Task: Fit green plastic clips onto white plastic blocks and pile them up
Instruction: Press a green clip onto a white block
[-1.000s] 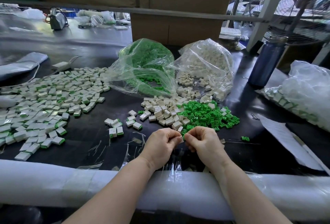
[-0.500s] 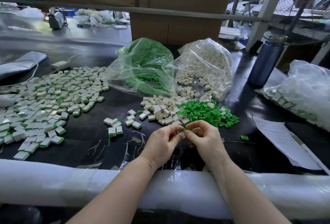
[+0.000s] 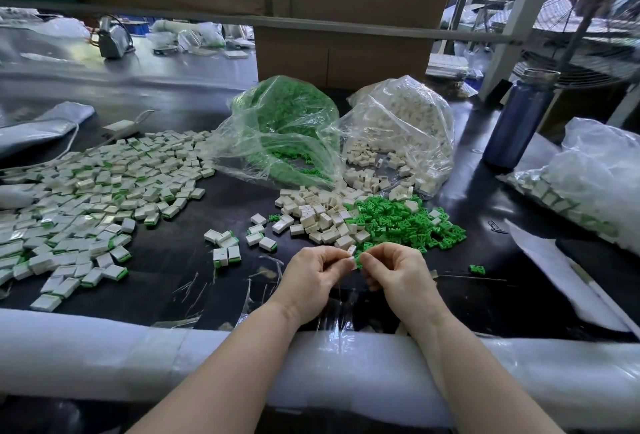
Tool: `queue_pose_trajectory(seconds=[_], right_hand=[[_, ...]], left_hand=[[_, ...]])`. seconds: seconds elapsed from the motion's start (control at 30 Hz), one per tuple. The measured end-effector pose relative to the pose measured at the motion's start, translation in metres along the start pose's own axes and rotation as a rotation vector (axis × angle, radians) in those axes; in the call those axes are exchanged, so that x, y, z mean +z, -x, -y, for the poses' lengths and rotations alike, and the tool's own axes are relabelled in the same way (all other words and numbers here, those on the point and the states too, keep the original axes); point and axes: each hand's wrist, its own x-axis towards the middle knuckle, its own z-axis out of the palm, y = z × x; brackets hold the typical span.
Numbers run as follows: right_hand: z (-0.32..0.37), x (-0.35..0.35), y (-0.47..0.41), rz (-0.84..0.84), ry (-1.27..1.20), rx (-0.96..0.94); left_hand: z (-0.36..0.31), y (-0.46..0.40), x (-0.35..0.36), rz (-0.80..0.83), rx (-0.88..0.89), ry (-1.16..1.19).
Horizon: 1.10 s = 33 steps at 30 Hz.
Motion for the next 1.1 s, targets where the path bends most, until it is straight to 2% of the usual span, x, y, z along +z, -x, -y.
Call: queue_pose_trajectory(seconds=[0.23,0.7,0.83,0.93,1.1], right_hand=[[-0.0009,-0.0005,0.0018,0.031,0.168,-0.05],[0.0008,-0.003,0.0024,0.074,0.168,-0.027],[0.0023,-0.0013,0.0027,0.005,0.085,-0.043],[0.0029,-0.0022,0.0024,-0.026,-0.054,-0.015],[0.0018,-0.0034,0.0024,-0.024,-0.109,0.005]], left_hand=[[0.003,-0.0001,-0.0001,0.011,-0.01,-0.08],[-0.0002,0.0015,-0.0016,0.058,0.083,-0.2],[-0.0012,0.0013,0.0012,-0.007,0.067,-0.135],[-0.0024,0.0019,0.003,0.019,0.051,-0.061],[-0.0002,0.0025,0.0045,-0.024,0.052,-0.107]])
